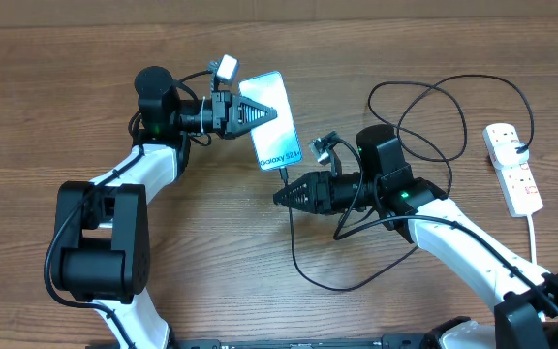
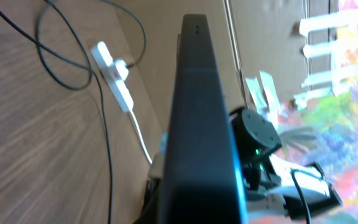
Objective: Plug charger to phone and switch on socket
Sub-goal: 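Push the USB-C plug into the phone's bottom port with the right gripper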
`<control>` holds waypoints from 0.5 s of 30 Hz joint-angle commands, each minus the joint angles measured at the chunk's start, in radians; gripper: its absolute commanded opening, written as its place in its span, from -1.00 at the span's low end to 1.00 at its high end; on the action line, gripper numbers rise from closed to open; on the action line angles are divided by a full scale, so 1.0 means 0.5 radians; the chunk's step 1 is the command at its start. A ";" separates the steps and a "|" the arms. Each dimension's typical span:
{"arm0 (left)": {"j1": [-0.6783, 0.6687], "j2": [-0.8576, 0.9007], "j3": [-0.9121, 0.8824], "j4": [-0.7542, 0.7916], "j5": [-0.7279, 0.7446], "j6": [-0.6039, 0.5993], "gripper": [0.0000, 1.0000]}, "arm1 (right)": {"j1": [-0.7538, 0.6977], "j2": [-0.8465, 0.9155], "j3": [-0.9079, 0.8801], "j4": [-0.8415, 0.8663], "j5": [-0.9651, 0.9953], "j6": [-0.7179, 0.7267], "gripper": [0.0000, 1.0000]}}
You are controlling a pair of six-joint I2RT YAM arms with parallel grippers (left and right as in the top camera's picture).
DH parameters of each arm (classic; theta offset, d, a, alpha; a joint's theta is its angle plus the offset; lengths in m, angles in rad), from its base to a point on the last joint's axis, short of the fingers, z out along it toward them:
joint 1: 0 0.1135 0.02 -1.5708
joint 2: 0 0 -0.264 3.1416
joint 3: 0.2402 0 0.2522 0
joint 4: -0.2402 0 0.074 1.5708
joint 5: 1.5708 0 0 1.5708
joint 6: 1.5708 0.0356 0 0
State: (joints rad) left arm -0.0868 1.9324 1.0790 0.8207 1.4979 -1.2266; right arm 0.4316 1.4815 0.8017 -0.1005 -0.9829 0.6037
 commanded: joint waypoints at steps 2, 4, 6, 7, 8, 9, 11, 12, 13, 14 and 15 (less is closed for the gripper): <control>0.004 -0.007 -0.011 0.010 0.168 0.052 -0.92 | -0.005 -0.011 0.035 0.053 0.051 -0.020 -0.29; 0.004 -0.007 -0.011 0.010 0.169 0.053 -0.92 | -0.005 -0.011 0.035 0.055 0.072 -0.020 -0.50; -0.001 -0.007 -0.011 0.008 0.169 0.052 -0.91 | -0.005 -0.011 0.035 0.056 0.082 -0.020 -0.63; -0.008 -0.007 -0.011 0.005 0.169 0.052 -0.92 | -0.005 -0.011 0.035 0.057 0.082 -0.020 -0.70; -0.014 -0.007 -0.011 0.005 0.169 0.052 -0.92 | -0.005 -0.011 0.035 0.057 0.082 -0.020 -0.75; -0.027 -0.007 -0.011 0.006 0.169 0.053 -0.91 | -0.005 -0.011 0.035 0.057 0.082 -0.020 -0.78; -0.053 -0.007 -0.011 0.007 0.169 0.055 -0.91 | -0.005 -0.011 0.035 0.058 0.082 -0.020 -0.85; -0.069 -0.007 -0.011 0.006 0.169 0.063 -0.92 | -0.005 -0.011 0.035 0.064 0.082 -0.020 -0.92; -0.085 -0.007 -0.011 0.006 0.169 0.070 -0.92 | -0.005 -0.011 0.035 0.072 0.081 -0.020 -0.92; -0.101 -0.007 -0.011 0.006 0.169 0.069 -0.91 | -0.005 -0.011 0.035 0.078 0.082 -0.019 -0.92; -0.111 -0.007 -0.011 0.006 0.169 0.070 -0.92 | -0.005 -0.011 0.035 0.083 0.082 -0.019 -0.92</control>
State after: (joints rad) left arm -0.1055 1.9324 1.0786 0.8204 1.5433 -1.1992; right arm 0.4324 1.4815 0.8040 -0.0750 -0.9733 0.5983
